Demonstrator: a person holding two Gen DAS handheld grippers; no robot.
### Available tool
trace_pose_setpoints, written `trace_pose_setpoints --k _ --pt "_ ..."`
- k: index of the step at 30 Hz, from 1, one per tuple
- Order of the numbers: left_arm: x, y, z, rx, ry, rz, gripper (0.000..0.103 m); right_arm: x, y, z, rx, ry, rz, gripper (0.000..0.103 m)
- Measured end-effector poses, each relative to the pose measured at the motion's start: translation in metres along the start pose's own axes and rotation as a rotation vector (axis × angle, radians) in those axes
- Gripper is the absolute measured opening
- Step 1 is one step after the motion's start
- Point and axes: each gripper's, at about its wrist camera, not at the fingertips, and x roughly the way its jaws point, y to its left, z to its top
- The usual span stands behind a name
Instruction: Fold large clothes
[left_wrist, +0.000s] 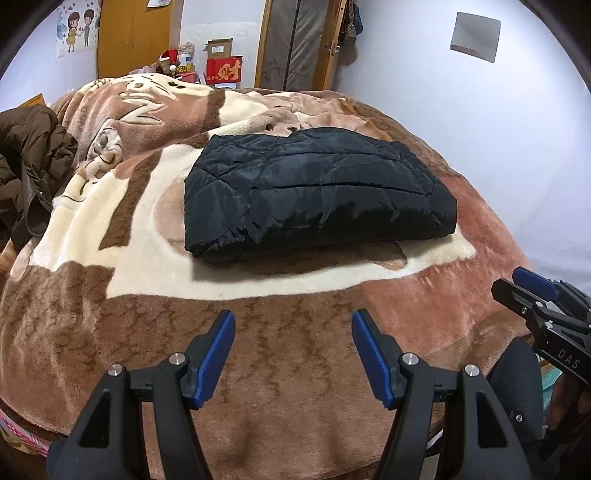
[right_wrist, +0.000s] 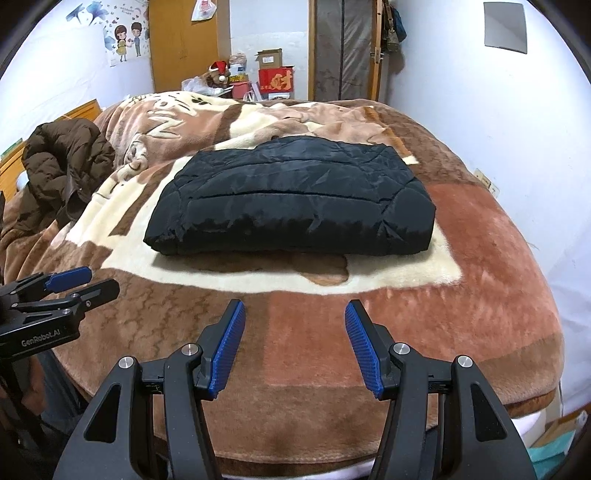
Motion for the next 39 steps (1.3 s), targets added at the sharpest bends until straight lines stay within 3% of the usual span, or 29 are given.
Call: trace_pose_setpoints --k 39 --pt "-0.0035 -0.0019 -0.0016 0.021 0.002 0.013 0.068 0.0015 -0.0032 -0.0058 0.012 0.02 -0.006 0.057"
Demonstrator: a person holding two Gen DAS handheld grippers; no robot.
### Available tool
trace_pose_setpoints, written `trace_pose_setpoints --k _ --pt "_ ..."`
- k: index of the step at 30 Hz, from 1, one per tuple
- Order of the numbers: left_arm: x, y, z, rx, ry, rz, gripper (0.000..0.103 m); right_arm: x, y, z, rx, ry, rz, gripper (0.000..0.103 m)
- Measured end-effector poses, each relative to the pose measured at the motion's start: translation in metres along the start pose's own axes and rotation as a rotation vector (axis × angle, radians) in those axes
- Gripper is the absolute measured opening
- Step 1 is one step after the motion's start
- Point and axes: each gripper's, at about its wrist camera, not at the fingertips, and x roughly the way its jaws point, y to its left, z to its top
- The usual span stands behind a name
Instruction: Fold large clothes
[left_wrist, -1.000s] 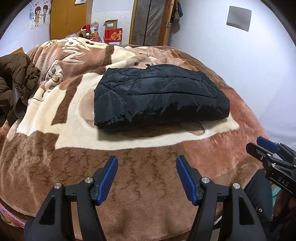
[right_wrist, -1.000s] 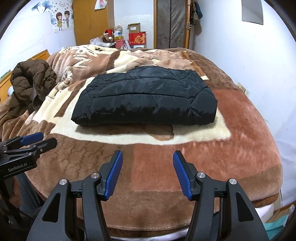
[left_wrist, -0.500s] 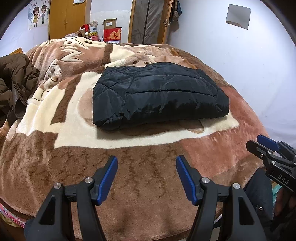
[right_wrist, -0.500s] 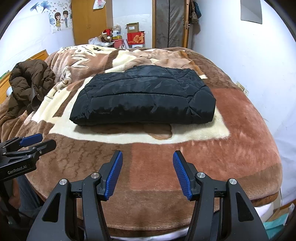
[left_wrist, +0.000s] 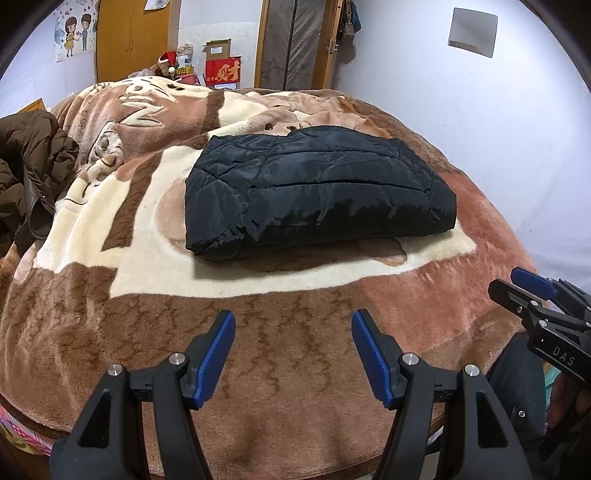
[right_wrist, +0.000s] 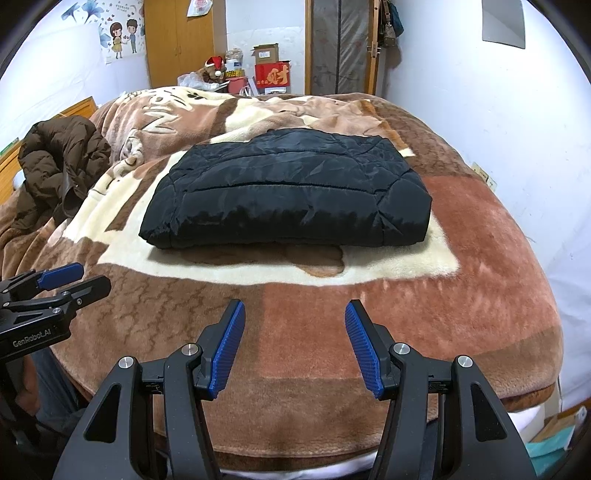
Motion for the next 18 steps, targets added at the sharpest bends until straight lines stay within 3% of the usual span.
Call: trace_pose_setpoints --k 18 --pt "0.0001 -0.0002 -0.0002 0.011 0.013 -0.01 0.068 0.0007 -0.0014 -0.0002 0.003 0.003 -0.001 0.057"
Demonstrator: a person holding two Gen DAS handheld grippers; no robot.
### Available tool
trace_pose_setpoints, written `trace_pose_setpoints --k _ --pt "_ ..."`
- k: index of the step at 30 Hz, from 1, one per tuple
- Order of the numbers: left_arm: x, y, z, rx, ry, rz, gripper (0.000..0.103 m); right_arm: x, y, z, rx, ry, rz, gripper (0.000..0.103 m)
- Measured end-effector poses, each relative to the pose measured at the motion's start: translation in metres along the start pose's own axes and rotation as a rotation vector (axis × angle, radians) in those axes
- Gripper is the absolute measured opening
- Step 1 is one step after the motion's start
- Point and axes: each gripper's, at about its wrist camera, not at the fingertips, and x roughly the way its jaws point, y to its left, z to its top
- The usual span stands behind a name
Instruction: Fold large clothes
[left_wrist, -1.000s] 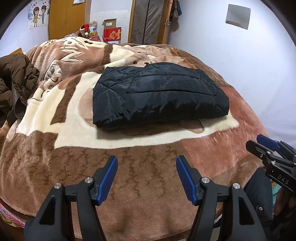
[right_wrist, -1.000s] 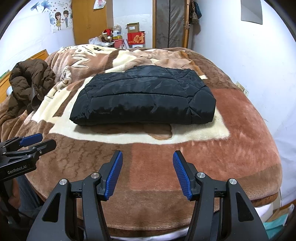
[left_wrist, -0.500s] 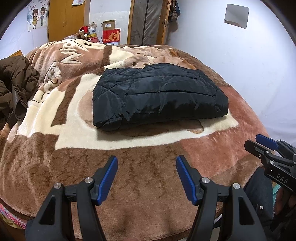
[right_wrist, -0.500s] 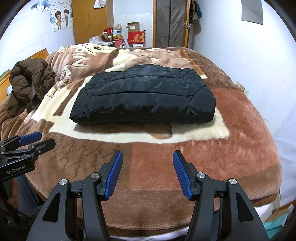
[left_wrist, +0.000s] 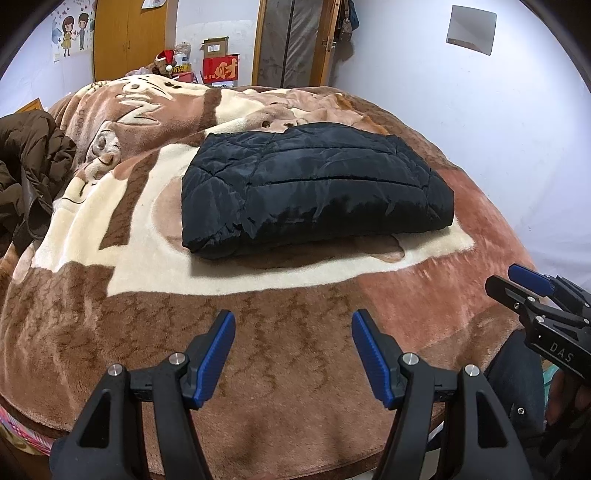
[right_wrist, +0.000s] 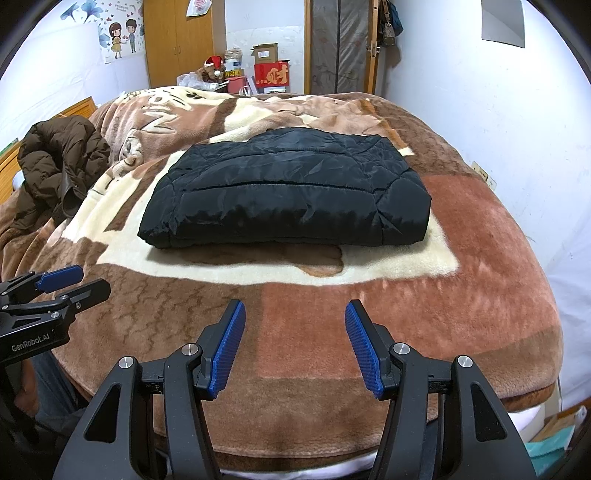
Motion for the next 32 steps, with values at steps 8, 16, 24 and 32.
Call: trace_pose_setpoints --k 8,16,24,32 --pt "0.0 0.0 0.0 0.005 0.001 0.003 0.068 0.001 -0.001 0.0 -0.001 0.001 0.0 0.057" --pt "0.002 0.0 -0.003 0.031 0.0 0.006 0.068 0.001 0.0 0.0 -0.002 0.002 -0.003 0.057" --pt "0.006 0.0 -0.005 0.034 0.013 0.019 0.068 0.006 -0.007 -0.002 -0.008 0.009 -0.001 0.057" --pt "0.004 0.001 -0.006 0.025 0.001 0.007 0.068 0.009 -0.009 -0.002 -0.012 0.014 -0.003 0.057"
